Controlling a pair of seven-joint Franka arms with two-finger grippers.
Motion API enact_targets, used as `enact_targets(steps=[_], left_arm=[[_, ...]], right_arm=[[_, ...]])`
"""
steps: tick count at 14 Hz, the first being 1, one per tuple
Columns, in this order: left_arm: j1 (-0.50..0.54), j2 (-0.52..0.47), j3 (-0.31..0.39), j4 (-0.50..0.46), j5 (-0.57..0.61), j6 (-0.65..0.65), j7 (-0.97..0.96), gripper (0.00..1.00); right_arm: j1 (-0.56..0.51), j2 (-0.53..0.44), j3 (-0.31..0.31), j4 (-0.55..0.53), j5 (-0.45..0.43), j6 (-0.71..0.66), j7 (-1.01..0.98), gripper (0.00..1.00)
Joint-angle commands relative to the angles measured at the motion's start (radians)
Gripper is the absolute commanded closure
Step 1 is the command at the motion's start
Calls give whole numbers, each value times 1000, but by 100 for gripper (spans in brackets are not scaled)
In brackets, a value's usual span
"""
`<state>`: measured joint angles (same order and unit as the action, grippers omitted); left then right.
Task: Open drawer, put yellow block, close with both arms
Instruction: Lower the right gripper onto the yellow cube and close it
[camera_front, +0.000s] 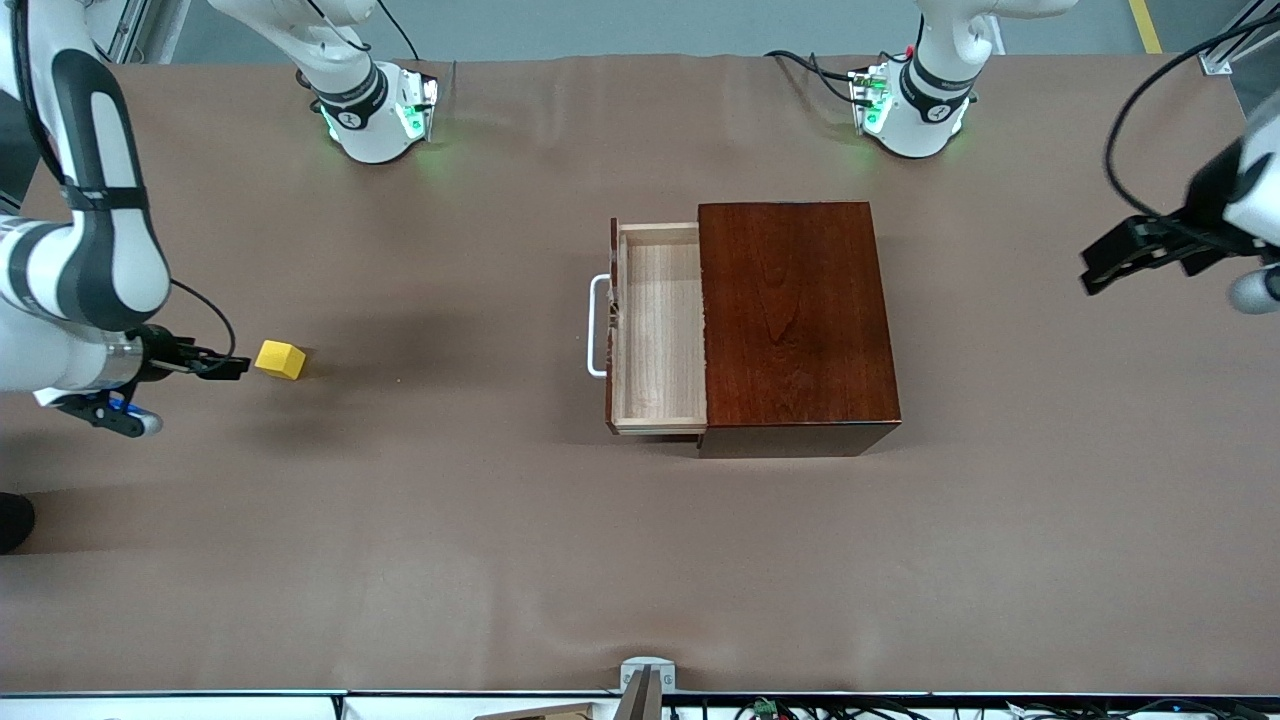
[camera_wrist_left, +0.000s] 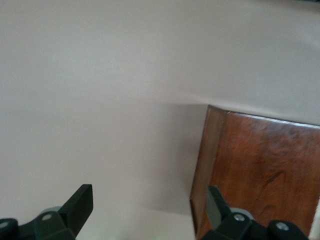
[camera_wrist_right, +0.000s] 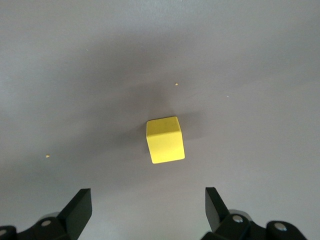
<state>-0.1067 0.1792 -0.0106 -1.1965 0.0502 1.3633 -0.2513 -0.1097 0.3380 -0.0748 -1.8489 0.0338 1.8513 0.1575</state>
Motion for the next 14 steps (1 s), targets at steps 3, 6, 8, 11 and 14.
enact_targets(steps=[3, 6, 8, 11, 14], left_arm=[[90, -151, -32, -237, -3, 67, 98, 0], [142, -236, -89, -360, -12, 128, 109, 0], [139, -238, -91, -356, -9, 128, 107, 0], [142, -234, -89, -353, -10, 135, 109, 0], [142, -244, -89, -357, -12, 129, 95, 0]], right_arm=[[4, -51, 3, -191, -17, 198, -7, 0], [-2, -50, 1, -254, -17, 285, -71, 0], [-7, -47, 1, -292, -17, 366, -105, 0], [5, -47, 1, -349, -18, 452, -108, 0], [-13, -40, 0, -360, -19, 477, -174, 0]])
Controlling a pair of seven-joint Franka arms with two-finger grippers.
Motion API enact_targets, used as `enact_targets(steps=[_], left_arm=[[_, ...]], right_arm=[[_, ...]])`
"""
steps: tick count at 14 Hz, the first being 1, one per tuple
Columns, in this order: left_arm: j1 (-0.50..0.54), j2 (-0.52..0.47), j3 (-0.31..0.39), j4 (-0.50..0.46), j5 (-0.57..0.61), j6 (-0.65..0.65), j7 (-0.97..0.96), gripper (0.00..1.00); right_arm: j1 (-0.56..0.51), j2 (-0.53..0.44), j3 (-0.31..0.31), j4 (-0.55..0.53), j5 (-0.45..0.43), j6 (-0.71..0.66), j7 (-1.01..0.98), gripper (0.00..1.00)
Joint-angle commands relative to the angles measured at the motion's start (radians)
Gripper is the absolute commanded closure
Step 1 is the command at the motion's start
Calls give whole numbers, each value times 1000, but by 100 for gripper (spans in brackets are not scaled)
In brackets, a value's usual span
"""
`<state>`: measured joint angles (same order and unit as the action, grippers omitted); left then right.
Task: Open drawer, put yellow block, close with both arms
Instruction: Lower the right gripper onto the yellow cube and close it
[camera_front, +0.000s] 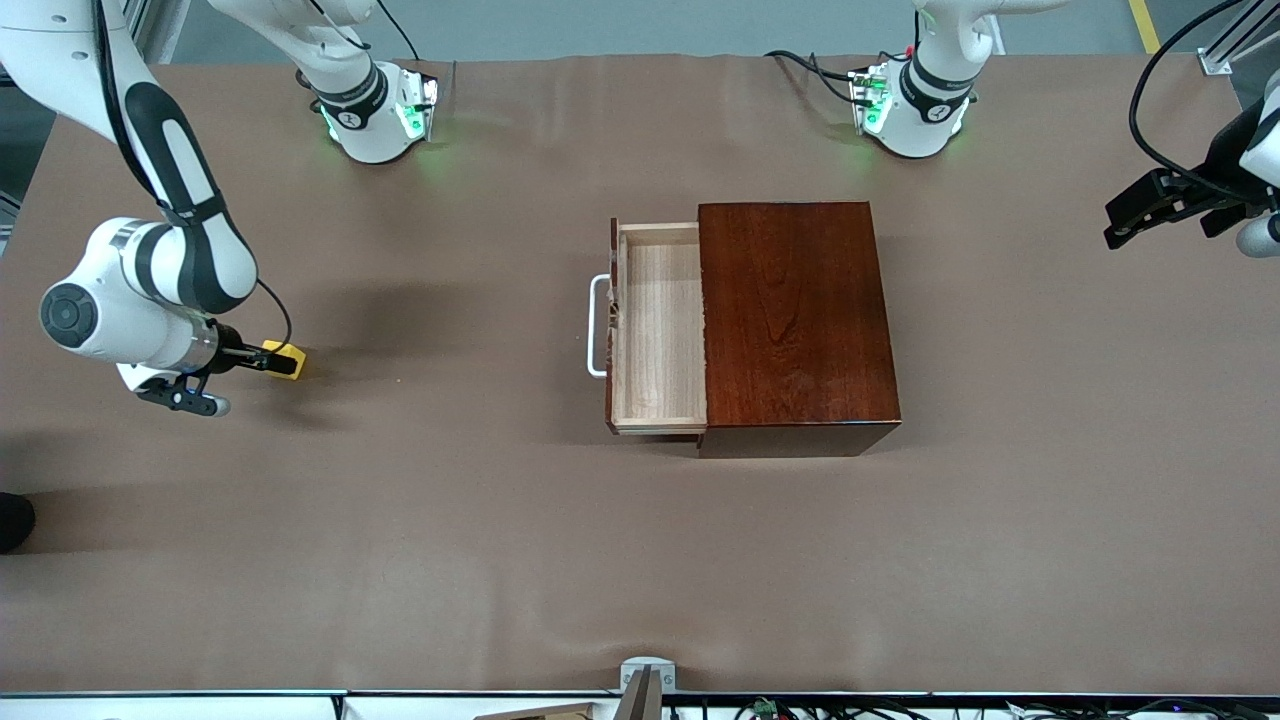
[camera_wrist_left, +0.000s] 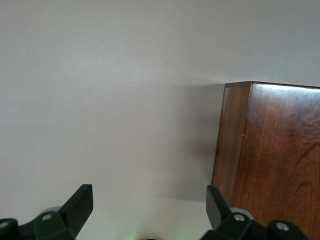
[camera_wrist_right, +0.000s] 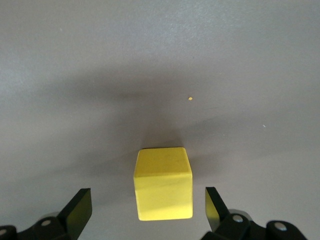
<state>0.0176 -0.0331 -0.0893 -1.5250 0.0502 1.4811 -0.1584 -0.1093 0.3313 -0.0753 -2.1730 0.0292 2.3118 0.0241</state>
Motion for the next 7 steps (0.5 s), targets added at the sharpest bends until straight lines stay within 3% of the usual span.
enact_targets(steps=[1, 2, 3, 4, 6, 7], left_arm=[[18, -31, -10, -29, -12, 10, 0, 0], [19, -31, -10, -27, -12, 10, 0, 0], [18, -31, -10, -29, -12, 11, -1, 0], [18, -33, -10, -29, -12, 13, -6, 0], [15, -33, -12, -26, -12, 16, -4, 0], [15, -34, -12, -26, -12, 16, -4, 0]], right_arm=[[-23, -34, 0, -42, -14, 17, -50, 0], [-26, -34, 0, -50, -14, 17, -52, 0], [-26, -34, 2, -59, -14, 18, -50, 13], [-24, -34, 2, -60, -14, 18, -50, 20], [-26, -31, 2, -60, -14, 18, -50, 25], [-27, -28, 2, -60, -14, 18, -50, 33]])
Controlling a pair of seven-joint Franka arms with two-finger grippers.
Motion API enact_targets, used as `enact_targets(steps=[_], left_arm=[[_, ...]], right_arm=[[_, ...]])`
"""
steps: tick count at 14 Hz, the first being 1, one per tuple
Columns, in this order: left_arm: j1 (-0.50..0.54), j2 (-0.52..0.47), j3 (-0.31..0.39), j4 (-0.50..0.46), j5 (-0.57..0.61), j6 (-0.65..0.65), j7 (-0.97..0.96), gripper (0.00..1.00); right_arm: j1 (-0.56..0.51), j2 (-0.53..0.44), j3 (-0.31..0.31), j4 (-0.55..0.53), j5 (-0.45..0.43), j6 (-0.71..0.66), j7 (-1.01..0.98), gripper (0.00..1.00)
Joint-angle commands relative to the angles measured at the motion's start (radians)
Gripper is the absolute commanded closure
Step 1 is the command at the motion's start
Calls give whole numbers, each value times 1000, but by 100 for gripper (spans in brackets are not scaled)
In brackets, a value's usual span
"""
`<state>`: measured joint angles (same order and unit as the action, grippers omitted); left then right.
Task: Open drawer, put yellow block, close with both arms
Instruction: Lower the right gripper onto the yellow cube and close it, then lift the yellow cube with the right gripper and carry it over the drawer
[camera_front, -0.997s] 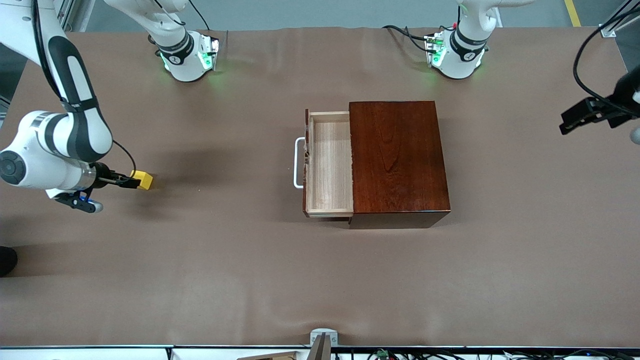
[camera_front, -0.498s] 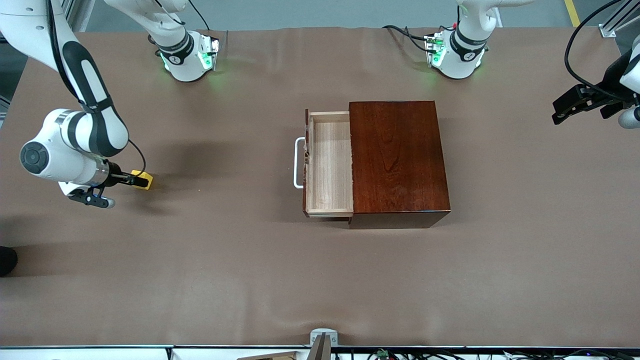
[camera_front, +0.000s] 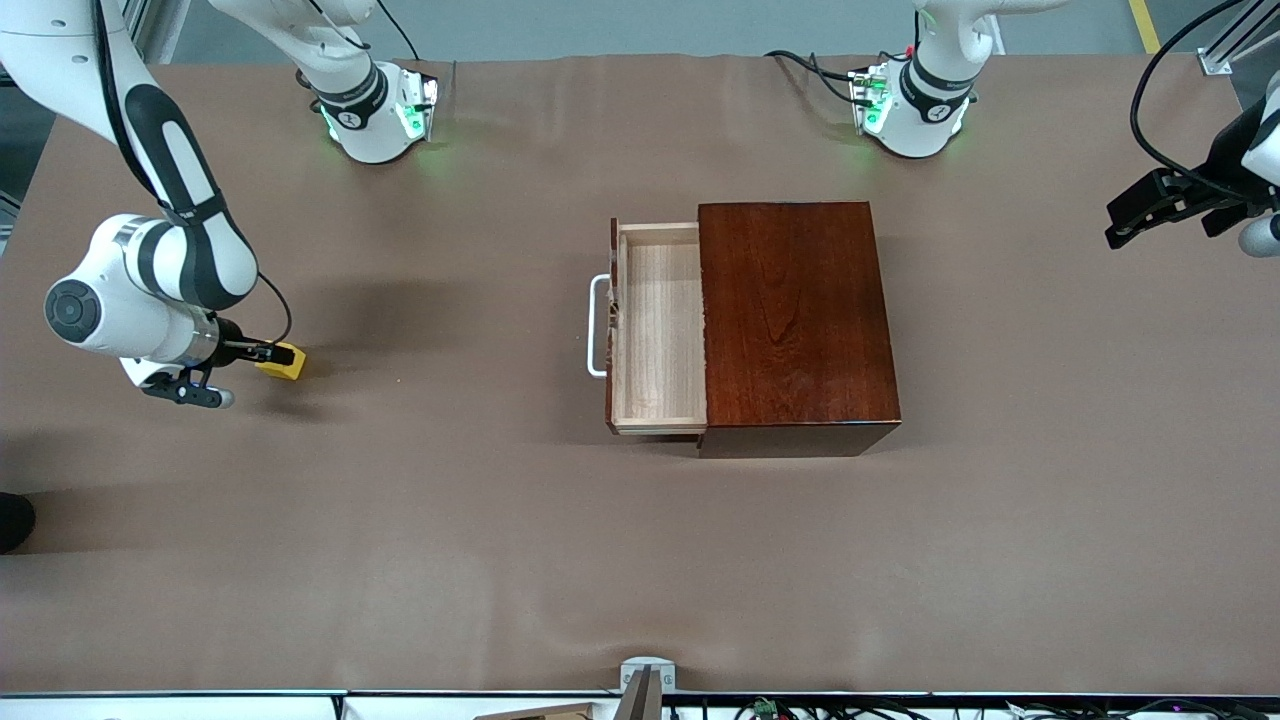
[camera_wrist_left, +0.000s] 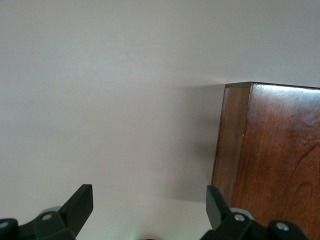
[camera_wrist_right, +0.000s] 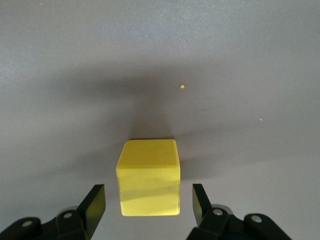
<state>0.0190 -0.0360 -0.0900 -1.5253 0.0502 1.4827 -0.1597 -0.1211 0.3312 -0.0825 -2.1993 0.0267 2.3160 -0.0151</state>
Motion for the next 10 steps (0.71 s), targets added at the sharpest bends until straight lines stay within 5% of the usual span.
enact_targets(steps=[1, 5, 7, 9, 10], left_arm=[[13, -31, -13, -27, -12, 14, -3, 0], [13, -33, -13, -26, -10, 13, -3, 0], [15, -39, -19, -27, -12, 11, -1, 0], [18, -42, -19, -27, -12, 10, 8, 0], [18, -42, -17, -26, -12, 10, 9, 0]], right_arm=[[-17, -26, 9, -36, -11, 14, -11, 35], [-17, -17, 9, -54, -11, 49, -11, 37], [-15, -15, 9, -59, -11, 65, -11, 59], [-8, -20, 9, -57, -11, 53, -11, 94], [-6, -24, 10, -56, -11, 45, -9, 100]])
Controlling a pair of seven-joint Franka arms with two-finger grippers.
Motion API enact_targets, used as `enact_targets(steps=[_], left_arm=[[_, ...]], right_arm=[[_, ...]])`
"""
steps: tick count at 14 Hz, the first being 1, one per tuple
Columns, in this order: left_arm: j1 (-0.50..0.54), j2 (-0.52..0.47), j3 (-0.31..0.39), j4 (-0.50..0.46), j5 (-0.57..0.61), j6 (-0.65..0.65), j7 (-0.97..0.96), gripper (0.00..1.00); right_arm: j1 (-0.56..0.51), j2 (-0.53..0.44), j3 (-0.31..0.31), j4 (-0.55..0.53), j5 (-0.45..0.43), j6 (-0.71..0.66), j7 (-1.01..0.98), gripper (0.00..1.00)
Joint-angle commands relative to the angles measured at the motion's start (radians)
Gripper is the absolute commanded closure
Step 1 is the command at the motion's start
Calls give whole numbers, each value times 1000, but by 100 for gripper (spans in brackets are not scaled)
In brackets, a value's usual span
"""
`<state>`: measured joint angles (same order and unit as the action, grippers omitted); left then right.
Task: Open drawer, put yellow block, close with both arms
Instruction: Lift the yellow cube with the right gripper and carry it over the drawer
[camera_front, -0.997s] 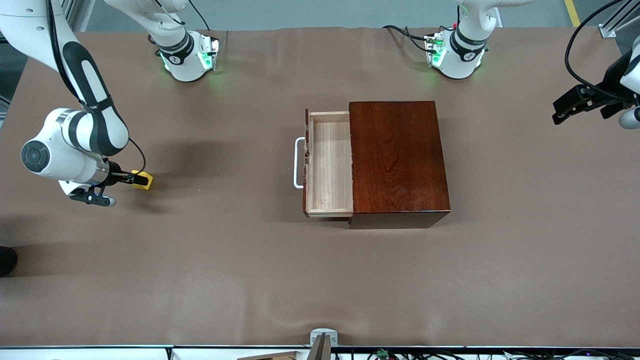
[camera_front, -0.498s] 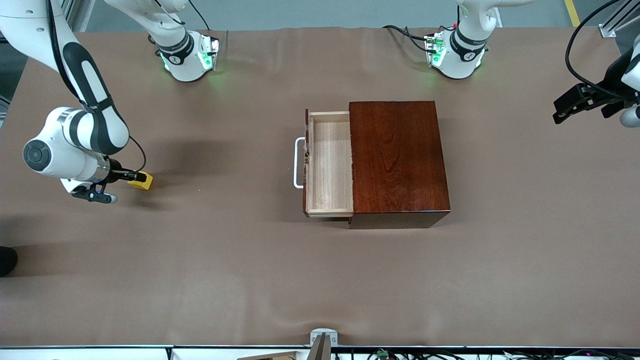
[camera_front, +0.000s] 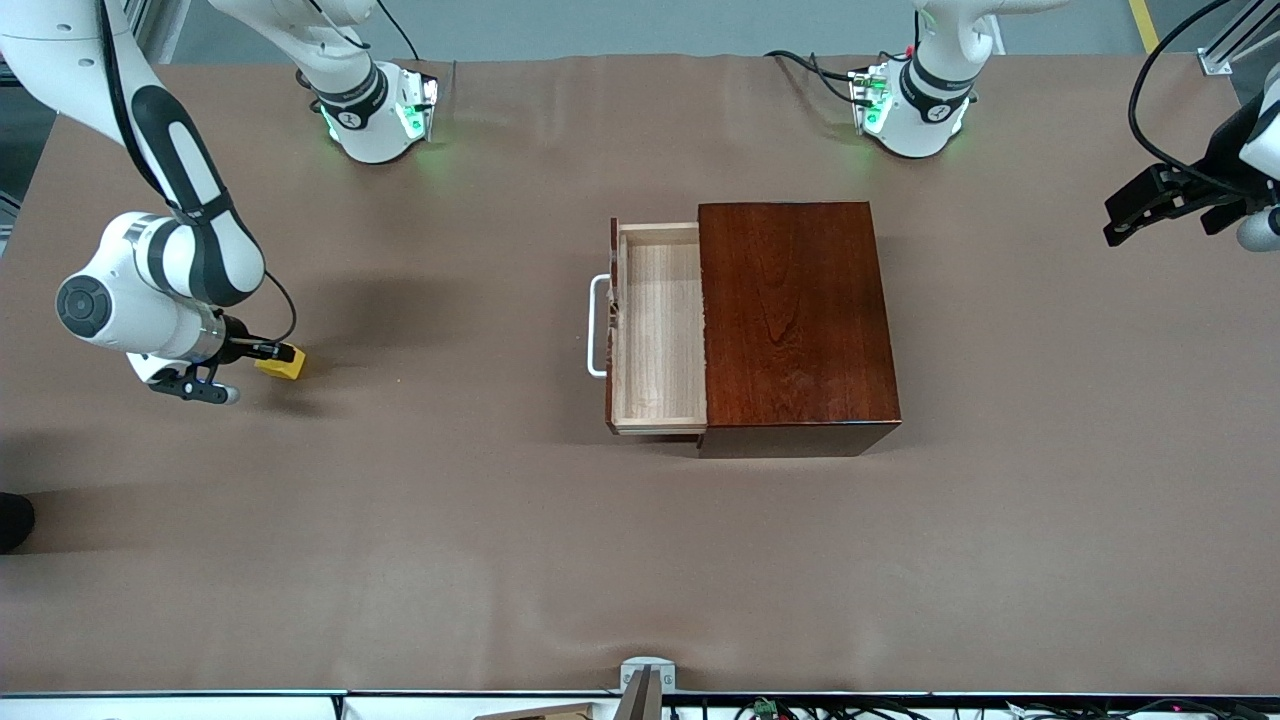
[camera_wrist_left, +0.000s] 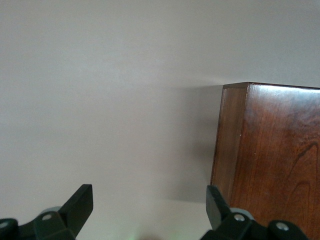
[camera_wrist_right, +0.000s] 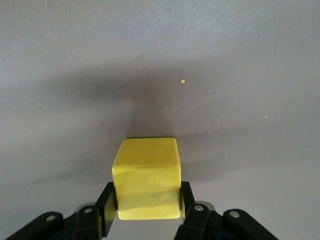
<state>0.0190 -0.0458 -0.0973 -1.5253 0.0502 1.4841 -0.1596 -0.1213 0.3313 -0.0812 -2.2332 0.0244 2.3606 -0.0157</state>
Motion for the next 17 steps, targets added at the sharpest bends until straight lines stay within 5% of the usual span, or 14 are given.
enact_targets(steps=[1, 8, 17], left_arm=[[18, -31, -10, -24, -10, 10, 8, 0], [18, -19, -10, -22, -1, 30, 8, 0], [18, -12, -10, -22, 0, 33, -4, 0]], right_arm=[[-4, -34, 11, -13, -9, -29, -6, 100], [63, -169, 23, 119, 25, -357, 104, 100], [400, -238, 24, 277, 100, -573, 878, 100]])
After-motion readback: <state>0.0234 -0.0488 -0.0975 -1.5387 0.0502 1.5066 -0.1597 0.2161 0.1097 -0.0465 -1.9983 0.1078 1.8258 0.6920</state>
